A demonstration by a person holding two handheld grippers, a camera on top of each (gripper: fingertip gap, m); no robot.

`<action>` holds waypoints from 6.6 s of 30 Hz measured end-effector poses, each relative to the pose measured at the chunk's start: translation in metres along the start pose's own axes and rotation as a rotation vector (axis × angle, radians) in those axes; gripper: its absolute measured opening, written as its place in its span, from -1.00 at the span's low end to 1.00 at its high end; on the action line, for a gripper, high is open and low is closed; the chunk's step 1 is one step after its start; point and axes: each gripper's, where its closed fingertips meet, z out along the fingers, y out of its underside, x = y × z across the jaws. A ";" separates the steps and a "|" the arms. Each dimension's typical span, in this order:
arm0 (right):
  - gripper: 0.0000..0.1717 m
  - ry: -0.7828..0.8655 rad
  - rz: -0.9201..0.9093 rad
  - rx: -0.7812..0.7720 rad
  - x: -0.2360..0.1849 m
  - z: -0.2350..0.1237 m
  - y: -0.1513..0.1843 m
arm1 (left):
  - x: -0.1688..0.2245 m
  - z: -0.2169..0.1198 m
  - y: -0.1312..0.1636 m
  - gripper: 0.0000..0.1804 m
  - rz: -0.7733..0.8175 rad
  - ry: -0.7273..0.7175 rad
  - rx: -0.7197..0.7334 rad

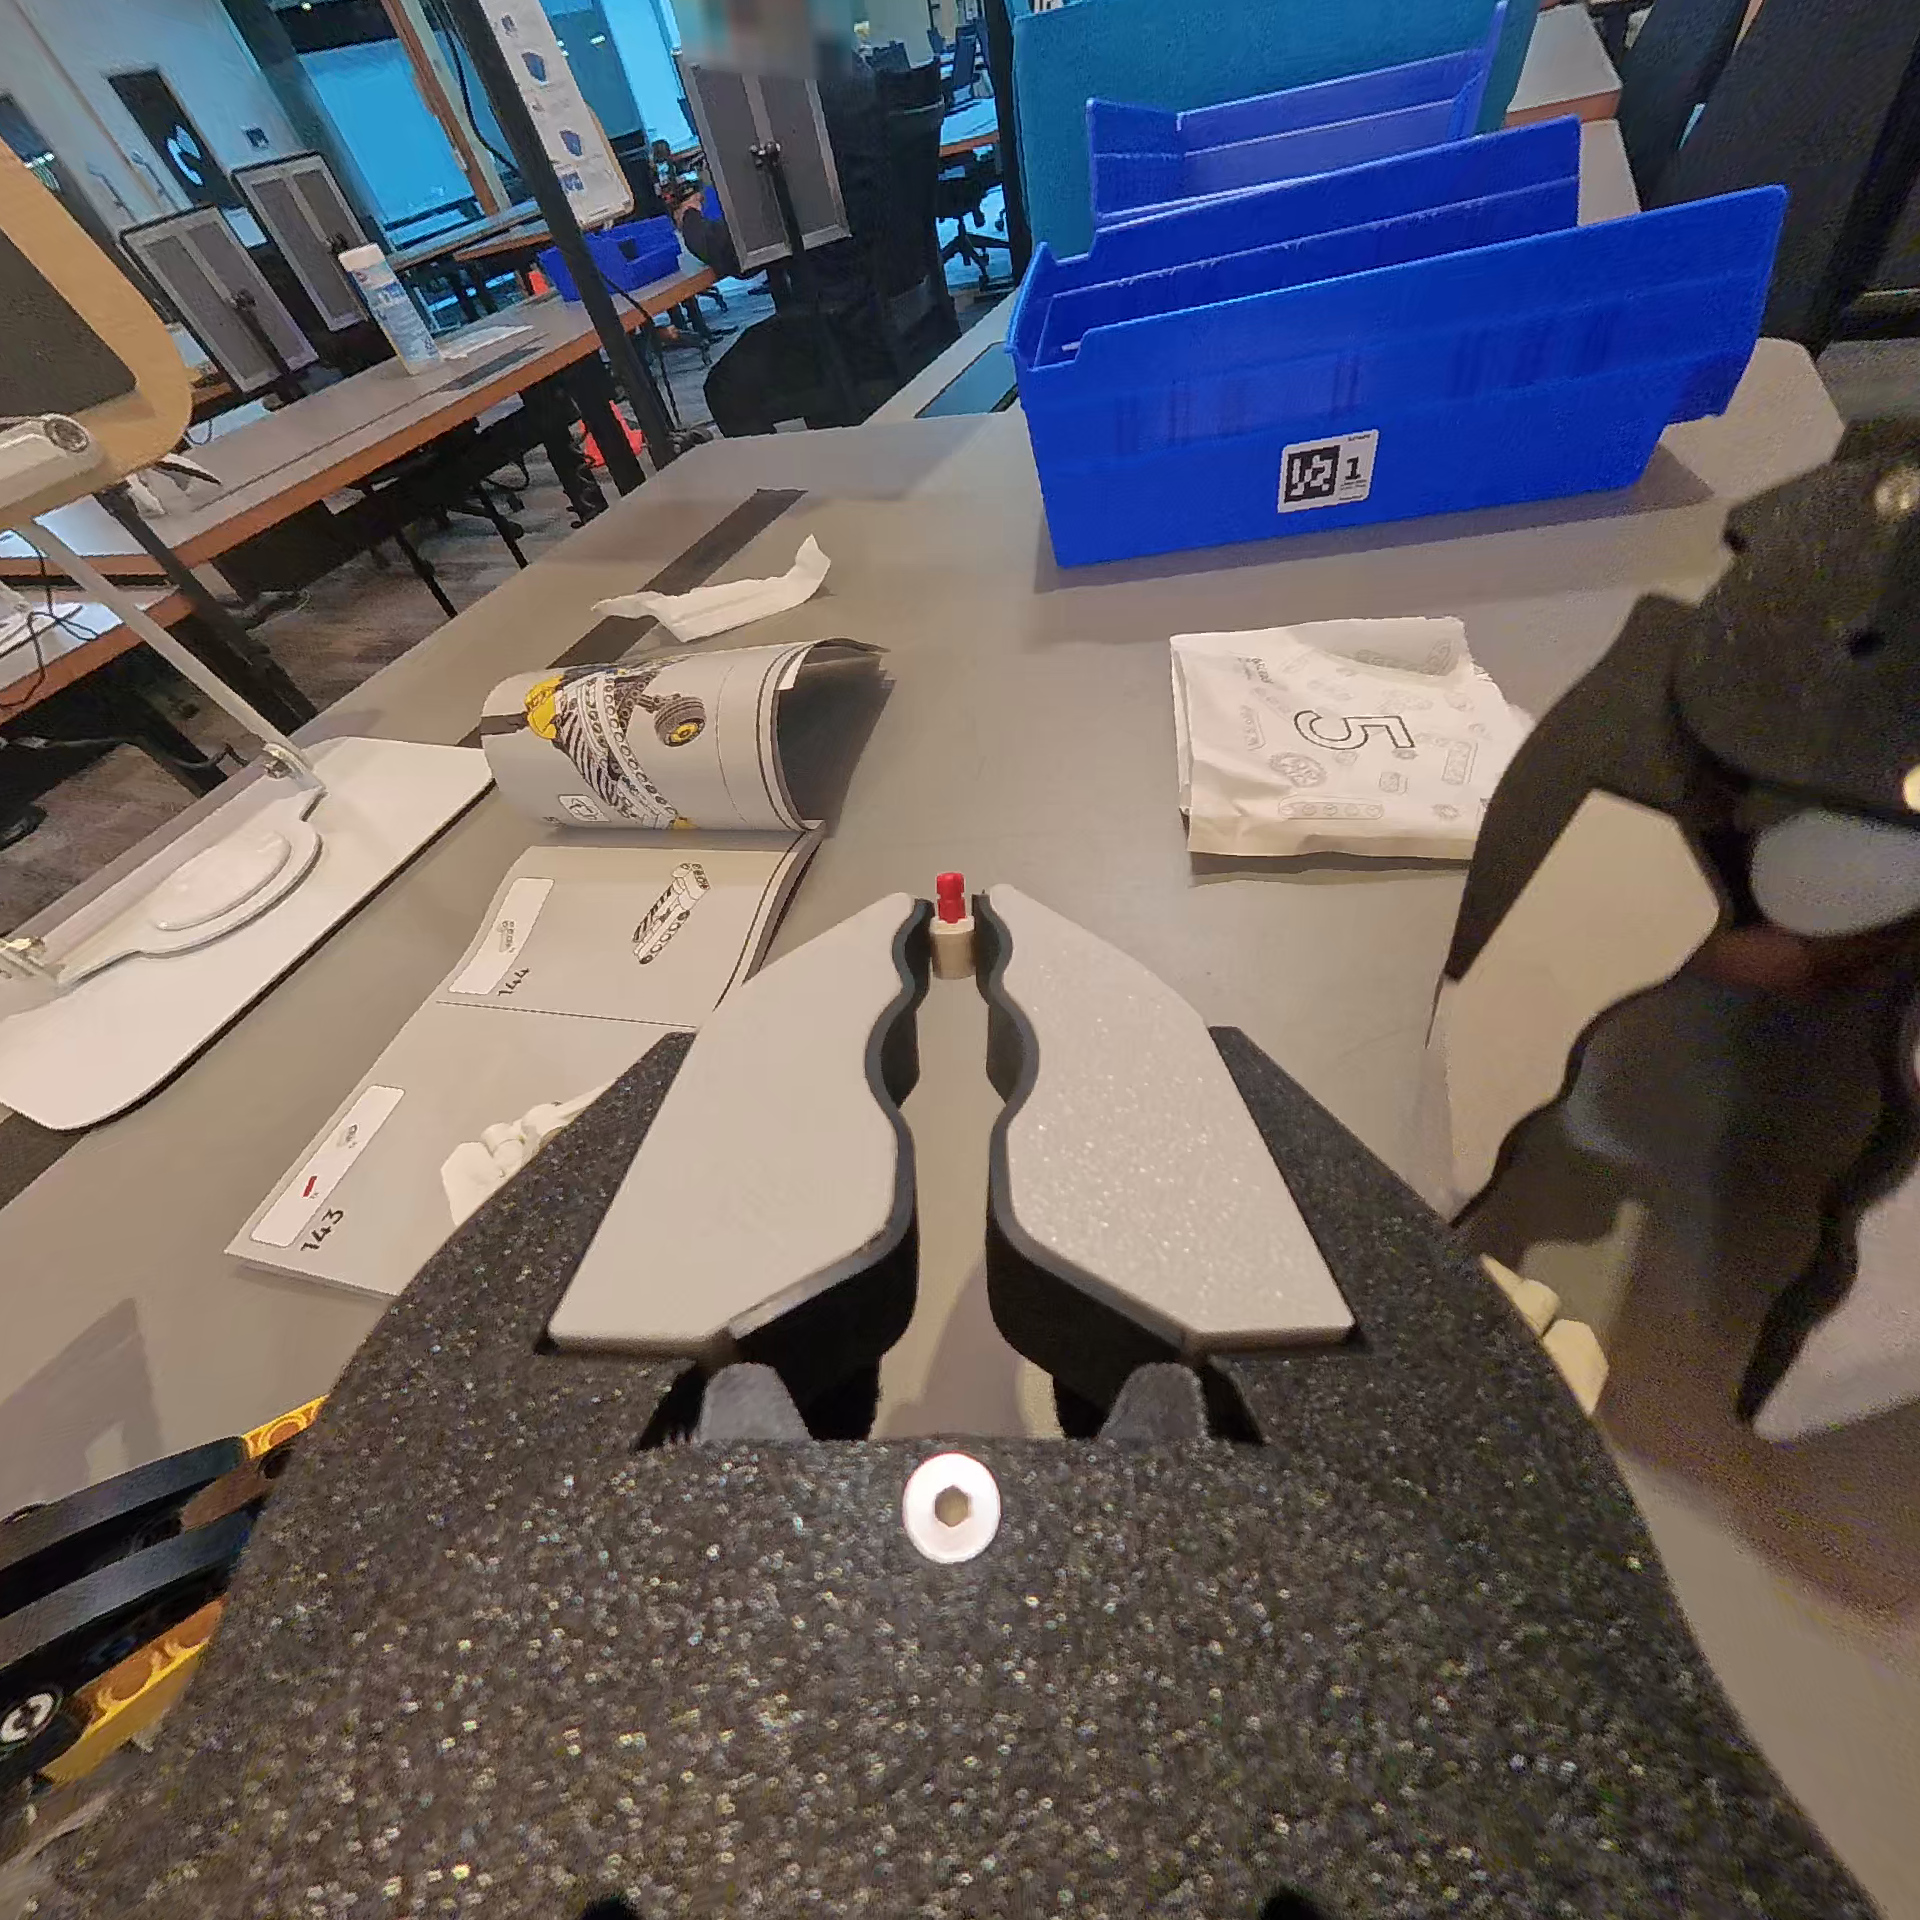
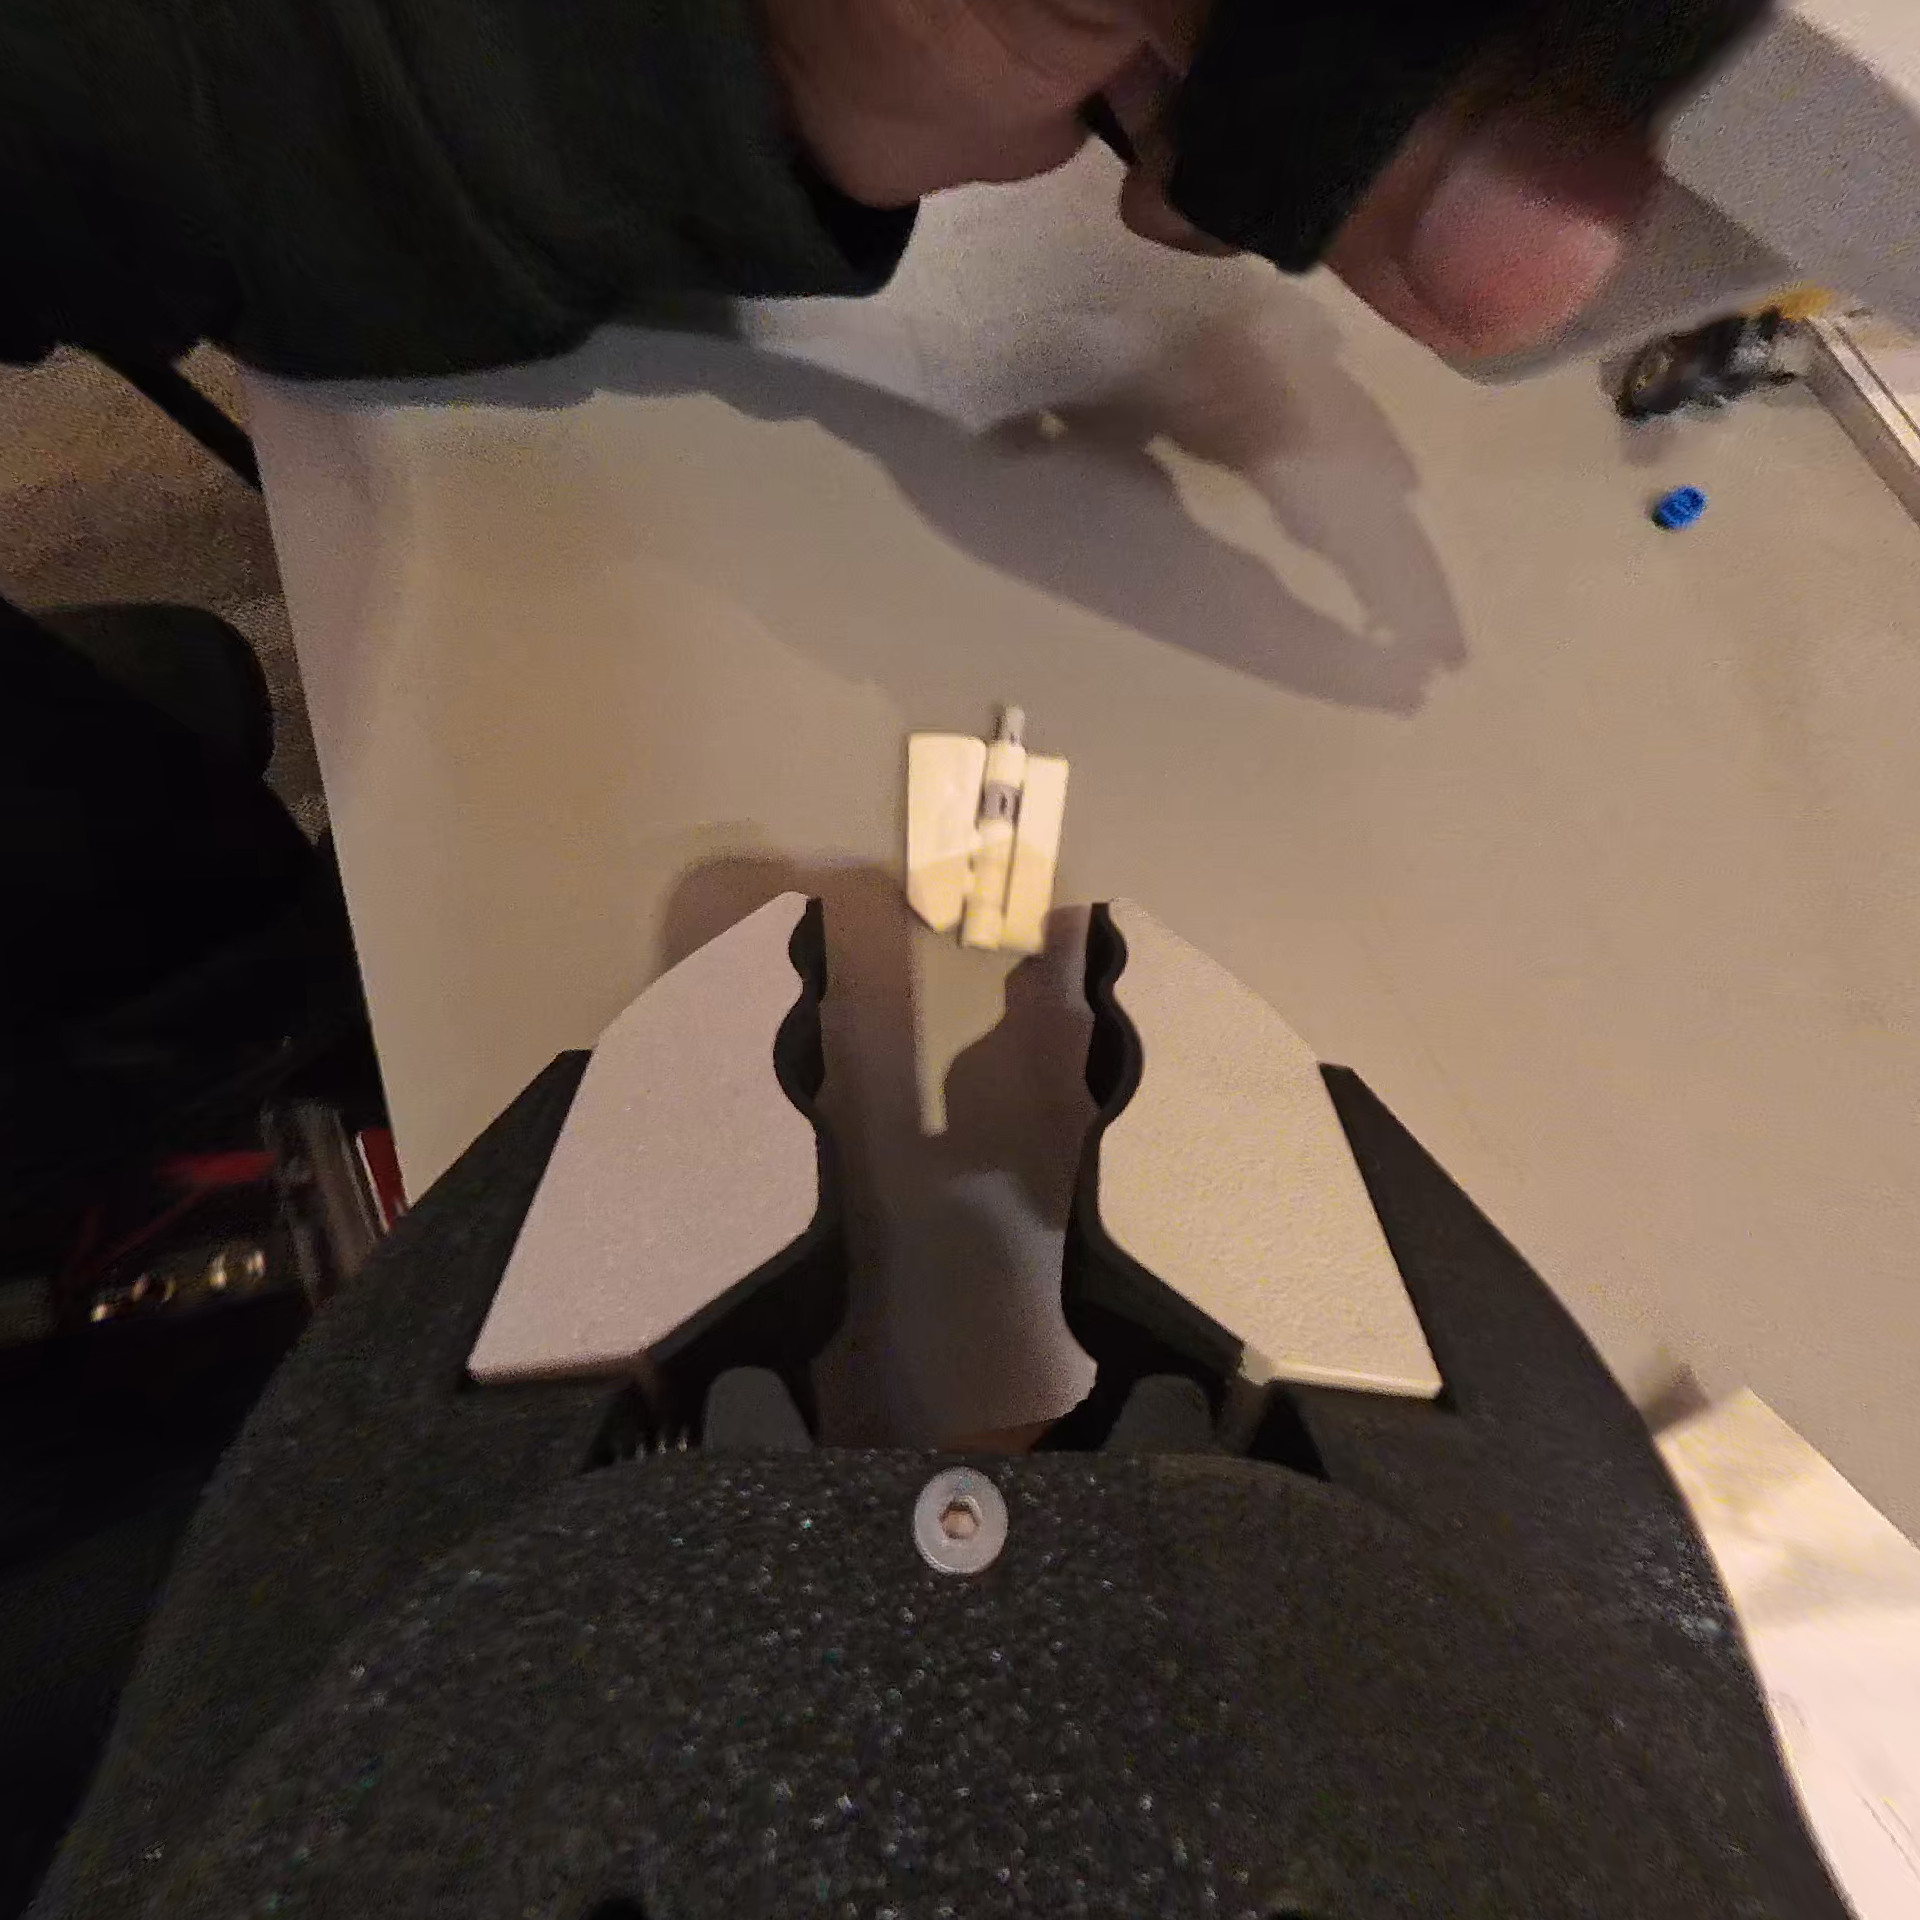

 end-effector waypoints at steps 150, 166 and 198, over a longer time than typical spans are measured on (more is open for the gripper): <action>-0.71 0.720 0.394 0.030 0.246 -0.316 0.178 | 0.064 0.017 0.020 -0.91 0.249 0.092 -0.128; -0.67 0.646 0.273 0.175 0.195 -0.328 0.166 | 0.119 0.207 -0.163 -0.91 -0.424 0.814 -0.177; -0.64 0.525 0.179 0.127 0.222 -0.322 0.223 | 0.099 0.269 -0.182 -0.46 -0.223 0.632 -0.207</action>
